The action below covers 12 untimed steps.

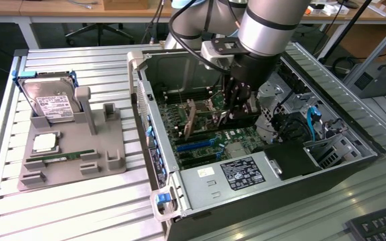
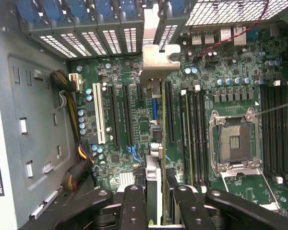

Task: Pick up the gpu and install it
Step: 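Insert the gpu into the slot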

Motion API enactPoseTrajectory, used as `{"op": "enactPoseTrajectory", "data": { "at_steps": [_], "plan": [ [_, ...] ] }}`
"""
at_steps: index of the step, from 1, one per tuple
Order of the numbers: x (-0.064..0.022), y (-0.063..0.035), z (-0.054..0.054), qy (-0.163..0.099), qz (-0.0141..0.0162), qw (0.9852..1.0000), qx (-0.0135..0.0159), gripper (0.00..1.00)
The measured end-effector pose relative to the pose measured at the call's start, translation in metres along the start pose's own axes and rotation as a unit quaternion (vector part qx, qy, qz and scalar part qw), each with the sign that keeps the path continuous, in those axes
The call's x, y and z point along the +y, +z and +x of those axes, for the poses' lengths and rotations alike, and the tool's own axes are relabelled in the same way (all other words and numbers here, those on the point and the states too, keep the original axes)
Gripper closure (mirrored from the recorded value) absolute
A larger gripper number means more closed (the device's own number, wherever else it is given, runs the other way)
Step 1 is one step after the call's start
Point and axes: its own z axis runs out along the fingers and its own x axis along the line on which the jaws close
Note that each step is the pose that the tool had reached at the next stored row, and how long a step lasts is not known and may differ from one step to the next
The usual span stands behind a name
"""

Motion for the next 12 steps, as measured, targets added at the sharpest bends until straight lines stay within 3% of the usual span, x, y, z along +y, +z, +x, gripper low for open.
{"op": "enactPoseTrajectory", "data": {
  "at_steps": [12],
  "plan": [
    [0.003,0.0008,0.0011,0.0,0.0,1.0,0.0001,0.73]
  ]
}}
